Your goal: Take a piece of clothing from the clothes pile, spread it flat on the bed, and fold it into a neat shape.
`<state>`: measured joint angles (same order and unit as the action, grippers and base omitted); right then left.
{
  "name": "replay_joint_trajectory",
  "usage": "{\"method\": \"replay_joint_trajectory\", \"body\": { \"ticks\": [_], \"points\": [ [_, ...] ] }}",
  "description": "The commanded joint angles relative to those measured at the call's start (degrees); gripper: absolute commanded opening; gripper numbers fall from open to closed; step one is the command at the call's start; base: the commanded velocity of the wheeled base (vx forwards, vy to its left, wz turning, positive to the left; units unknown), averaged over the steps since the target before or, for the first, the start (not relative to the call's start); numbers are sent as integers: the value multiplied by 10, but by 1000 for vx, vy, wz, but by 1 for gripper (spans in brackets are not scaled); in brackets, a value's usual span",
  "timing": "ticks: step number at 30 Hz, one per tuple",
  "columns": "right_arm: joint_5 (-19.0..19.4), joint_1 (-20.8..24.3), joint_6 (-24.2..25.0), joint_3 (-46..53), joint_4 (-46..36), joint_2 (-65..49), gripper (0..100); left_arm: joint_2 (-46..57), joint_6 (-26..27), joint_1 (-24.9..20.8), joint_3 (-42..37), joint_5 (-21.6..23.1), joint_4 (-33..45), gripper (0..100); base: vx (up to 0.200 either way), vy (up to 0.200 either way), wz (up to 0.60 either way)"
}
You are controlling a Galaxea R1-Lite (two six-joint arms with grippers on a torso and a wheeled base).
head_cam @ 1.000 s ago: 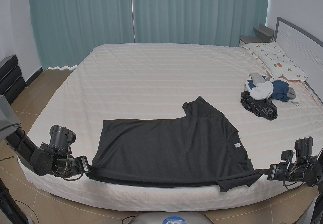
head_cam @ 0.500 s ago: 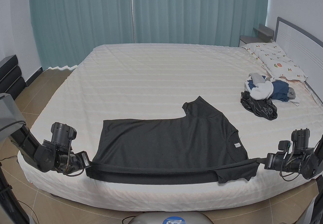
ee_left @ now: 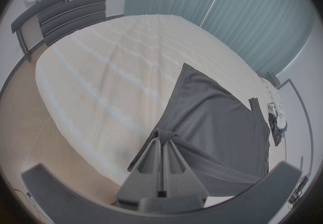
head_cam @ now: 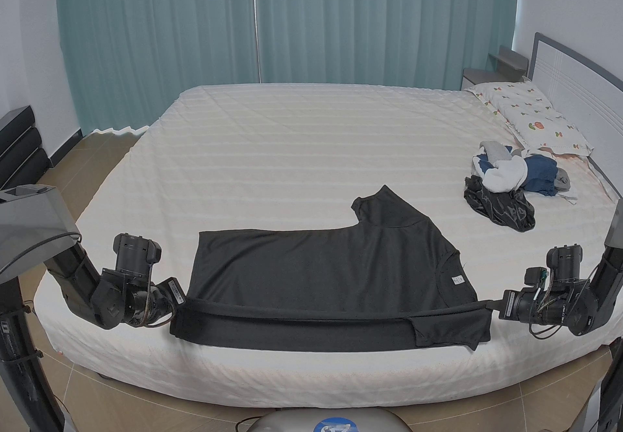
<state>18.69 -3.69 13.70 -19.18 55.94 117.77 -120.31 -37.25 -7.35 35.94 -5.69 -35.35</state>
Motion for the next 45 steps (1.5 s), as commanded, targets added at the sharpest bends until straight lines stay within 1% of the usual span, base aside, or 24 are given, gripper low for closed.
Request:
{"method": "replay_joint_trajectory", "body": {
  "ticks": [1,6,11,13,14,15,18,24,25,26,30,31,32,34,35,36,37,38,41,42,45],
  "points": [
    [-1,1,0,-28,0,43,0,-36,-15,-2,21,-1,-2,0,0,0,0],
    [-1,1,0,-45,0,57,0,-50,-25,0,34,1,-4,0,0,0,0],
    [-1,4,1,-65,0,77,0,-65,-51,-1,58,5,-4,0,0,0,0],
    [-1,6,4,-69,0,84,0,-67,-53,-1,62,6,-5,0,0,0,0],
    [-1,6,8,-72,1,90,100,-70,-54,-1,65,7,-4,0,0,0,0],
    [-1,8,13,-76,1,93,100,-73,-55,-1,69,7,-4,100,0,0,0],
    [-1,16,27,-82,2,102,100,-83,-56,-1,73,7,-4,100,0,0,0],
    [-6,15,62,-78,72,134,100,-90,-105,5,98,4,-10,100,0,0,0],
    [-8,14,64,-78,74,134,100,-89,-107,6,98,4,-12,100,0,0,0],
    [-15,11,78,-77,85,131,100,-85,-119,8,97,4,-21,100,0,0,0],
    [-21,9,113,-66,103,105,100,-65,-126,10,80,6,-50,100,0,0,0],
    [-21,9,113,-66,103,105,100,-65,-126,10,80,6,-50,100,0,0,0],
    [-23,8,130,-55,111,81,100,-41,-128,13,63,13,-58,100,0,0,0],
    [-25,9,142,-52,111,62,100,-25,-133,13,55,24,-58,100,0,0,0],
    [-27,11,156,-49,107,38,100,-6,-148,10,46,46,-58,100,0,0,0],
    [-29,15,160,-48,104,27,100,0,-156,9,43,56,-58,100,0,0,0],
    [-29,15,160,-48,104,27,100,0,-156,9,43,56,-58,100,0,0,0],
    [-37,32,174,-42,102,2,100,10,-181,9,38,85,-57,100,0,0,0],
    [-57,69,194,-41,101,-13,100,11,-202,9,32,114,-58,100,0,0,0],
    [-74,95,210,-42,100,-15,100,7,-209,9,29,130,-57,100,0,0,0],
    [-108,159,246,-53,88,-9,100,5,-217,10,24,150,-58,100,0,0,0]
  ]
}}
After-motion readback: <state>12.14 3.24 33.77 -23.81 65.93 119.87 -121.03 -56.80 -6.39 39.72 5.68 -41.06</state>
